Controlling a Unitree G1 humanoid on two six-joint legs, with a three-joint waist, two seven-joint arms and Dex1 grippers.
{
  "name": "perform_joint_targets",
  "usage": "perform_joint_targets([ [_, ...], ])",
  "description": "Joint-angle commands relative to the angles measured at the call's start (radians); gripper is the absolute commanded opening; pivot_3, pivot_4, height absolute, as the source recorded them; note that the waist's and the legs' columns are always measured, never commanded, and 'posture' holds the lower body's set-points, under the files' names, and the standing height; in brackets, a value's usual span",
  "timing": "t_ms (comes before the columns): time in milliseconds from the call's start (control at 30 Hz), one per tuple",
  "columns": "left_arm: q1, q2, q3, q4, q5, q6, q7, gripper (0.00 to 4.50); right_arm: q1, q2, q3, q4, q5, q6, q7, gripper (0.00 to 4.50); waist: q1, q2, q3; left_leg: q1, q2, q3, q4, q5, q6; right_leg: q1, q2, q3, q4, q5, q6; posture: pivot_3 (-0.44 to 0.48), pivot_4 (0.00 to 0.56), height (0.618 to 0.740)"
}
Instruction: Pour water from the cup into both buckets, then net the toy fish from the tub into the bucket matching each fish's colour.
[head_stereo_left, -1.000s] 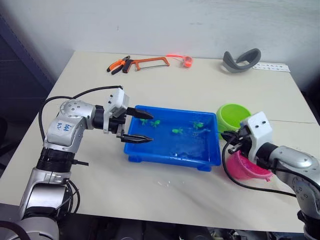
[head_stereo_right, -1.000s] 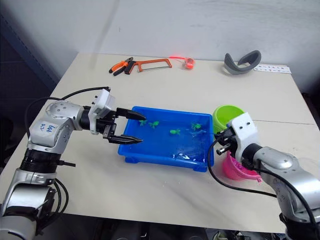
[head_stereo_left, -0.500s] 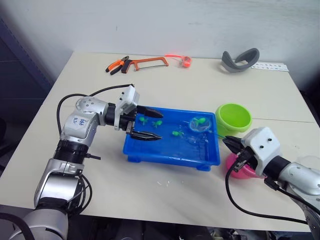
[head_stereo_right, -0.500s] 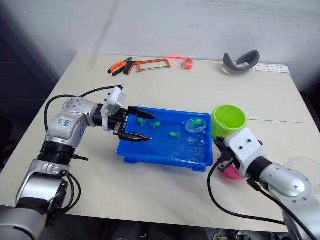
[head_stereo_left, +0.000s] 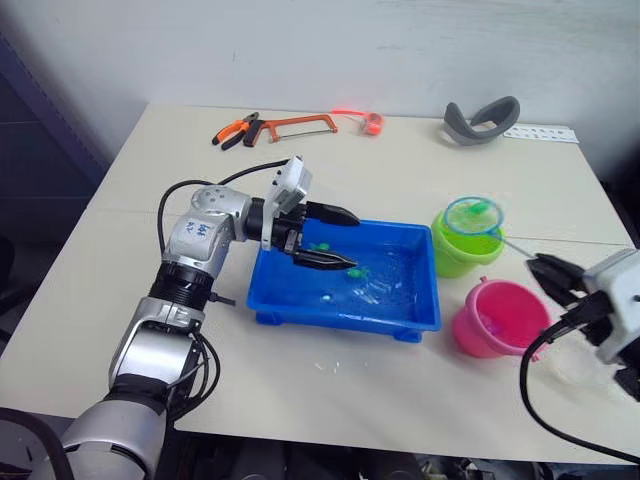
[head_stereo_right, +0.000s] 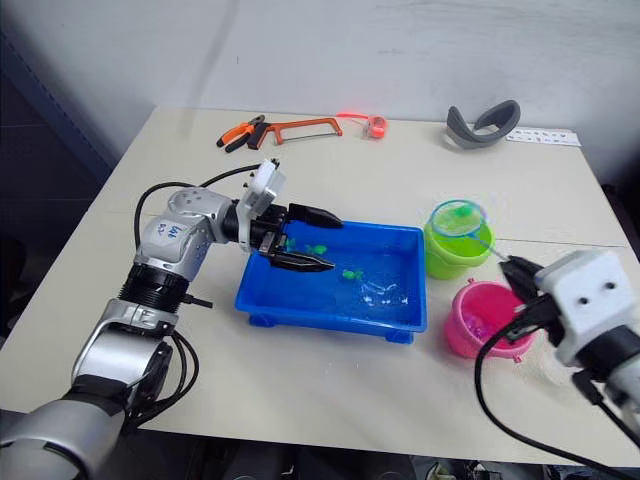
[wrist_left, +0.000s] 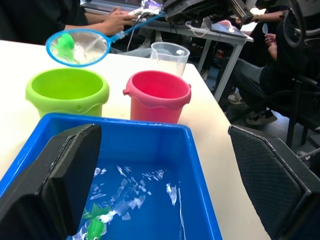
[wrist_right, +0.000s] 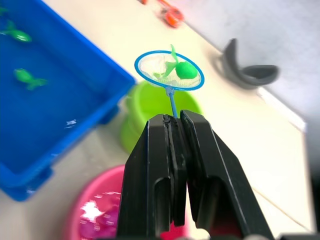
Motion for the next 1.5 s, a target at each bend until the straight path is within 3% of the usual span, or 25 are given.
perform_joint_targets([
  [33, -0.02, -0.002, 0.014, 0.001, -0.005, -0.016, -0.011, 4.44, 0.045, -0.095, -0.039, 0.009, -0.14, -0.108, 0.087, 0.0, 0.0, 0.0, 0.0, 0.0, 0.0, 0.0, 0.0, 0.0, 0.0, 0.0, 0.0, 0.0, 0.0, 0.0, 0.0, 0.0, 0.15, 0.74],
  [267, 0.006, 0.024, 0.025, -0.039, -0.009, -0.002, -0.002, 4.44, 0.12, -0.258, 0.03, 0.243, -0.536, -0.502, 0.168, 0.0, 0.006, 0.0, 0.0, 0.0, 0.0, 0.001, 0.0, 0.0, 0.0, 0.0, 0.0, 0.001, 0.0, 0.0, 0.0, 0.0, 0.15, 0.74],
  [433, 0.034, 0.048, 0.034, -0.084, -0.019, 0.019, 0.013, 4.44, 0.136, -0.384, 0.037, 0.442, -0.83, -0.907, 0.149, 0.0, 0.007, 0.0, 0.0, 0.001, 0.0, 0.003, 0.0, 0.0, 0.001, -0.001, 0.0, 0.001, -0.001, 0.0, 0.0, 0.0, 0.15, 0.74],
  [567, 0.05, 0.06, 0.043, -0.111, -0.022, 0.031, 0.027, 4.44, 0.082, -0.446, 0.034, 0.561, -0.951, -1.107, 0.109, 0.0, 0.014, 0.0, 0.0, 0.001, 0.0, 0.004, 0.0, 0.0, 0.001, -0.001, 0.0, 0.002, 0.0, 0.0, 0.0, 0.0, 0.15, 0.74],
  [800, 0.066, 0.066, 0.054, -0.133, -0.023, 0.039, 0.043, 4.44, -0.008, -0.444, 0.039, 0.663, -0.955, -1.236, 0.125, 0.0, 0.015, 0.0, 0.0, 0.0, 0.0, 0.003, 0.0, 0.0, 0.001, -0.001, 0.0, 0.001, -0.001, 0.0, 0.0, 0.0, 0.15, 0.74],
  [900, 0.077, 0.072, 0.047, -0.138, -0.017, 0.034, 0.038, 4.44, -0.041, -0.389, 0.044, 0.644, -0.81, -1.151, 0.187, 0.0, 0.015, 0.0, 0.0, 0.001, 0.0, 0.004, 0.0, 0.0, 0.001, -0.001, 0.0, 0.001, 0.0, 0.0, 0.0, 0.0, 0.15, 0.74],
  [1067, 0.11, 0.127, -0.004, -0.128, 0.042, -0.04, -0.019, 4.44, -0.091, -0.292, 0.067, 0.477, -0.418, -0.868, 0.319, 0.0, 0.012, 0.0, 0.0, 0.001, 0.001, 0.003, 0.0, 0.0, 0.001, 0.0, 0.0, 0.0, 0.0, 0.0, 0.0, 0.0, 0.15, 0.74],
  [1167, 0.125, 0.16, -0.018, -0.12, 0.065, -0.066, -0.043, 4.44, -0.113, -0.269, 0.103, 0.408, -0.319, -0.773, 0.339, 0.0, 0.013, 0.0, 0.0, 0.001, 0.002, 0.003, 0.001, 0.0, 0.0, 0.0, 0.001, 0.0, 0.0, 0.0, 0.0, 0.0, 0.15, 0.74],
  [1500, 0.184, 0.231, -0.007, -0.195, 0.073, -0.045, -0.029, 4.44, -0.192, -0.222, 0.44, 0.487, -0.471, -0.898, 0.332, 0.0, 0.017, 0.0, 0.0, 0.001, 0.001, 0.001, 0.002, 0.0, 0.001, 0.001, -0.001, 0.0, 0.0, 0.0, 0.0, 0.0, 0.15, 0.74],
])
